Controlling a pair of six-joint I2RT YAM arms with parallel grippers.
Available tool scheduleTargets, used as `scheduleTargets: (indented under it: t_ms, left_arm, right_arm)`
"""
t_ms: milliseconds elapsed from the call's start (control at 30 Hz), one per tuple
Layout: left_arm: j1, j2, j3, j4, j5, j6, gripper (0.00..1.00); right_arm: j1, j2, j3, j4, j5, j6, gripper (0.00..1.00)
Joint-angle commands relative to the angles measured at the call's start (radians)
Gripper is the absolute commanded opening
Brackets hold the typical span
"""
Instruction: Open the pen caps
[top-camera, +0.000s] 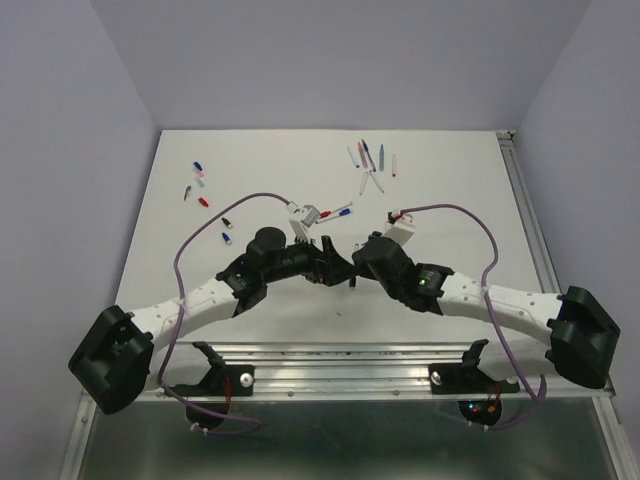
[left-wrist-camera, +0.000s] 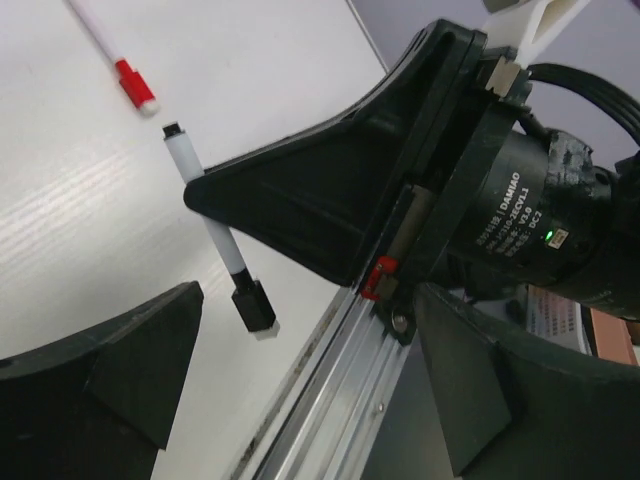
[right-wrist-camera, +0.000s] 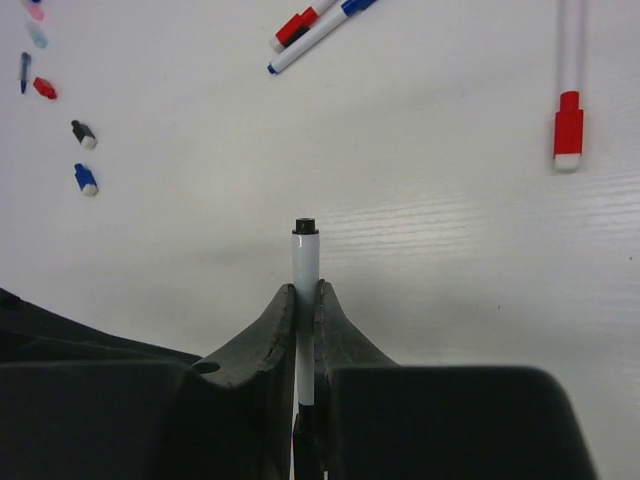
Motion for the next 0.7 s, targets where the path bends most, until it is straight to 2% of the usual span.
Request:
scheduleTargets:
  t_ms: [0, 133, 333, 567, 667]
  left_arm:
    - [-0.01, 0.011, -0.022, 0.089, 0.018, -0.006, 0.97]
    - [-0.012, -0.013, -0.069, 0.089, 0.004, -0.022, 0.94]
    - [-0.012, -0.098, -0.143, 0.084, -0.014, -0.037, 0.94]
    - [-0.013, -0.125, -0.145, 0.083, -0.03, -0.031, 0.93]
    - [-0.015, -0.104, -0.125, 0.083, -0.022, -0.022, 0.89]
  right_arm:
    - [0.072, 0.029, 0.07, 0.034, 0.145, 0.102, 0.01]
    - [0.098, 0.036, 0.105, -0.019, 0.177, 0.154, 0.01]
    - [0.099, -0.029, 0.066, 0.014, 0.148, 0.166, 0.01]
    - [0.098, -0.078, 0.035, 0.091, 0.021, 0.122, 0.01]
    - [0.099, -0.072, 0.035, 0.125, -0.025, 0.116, 0.01]
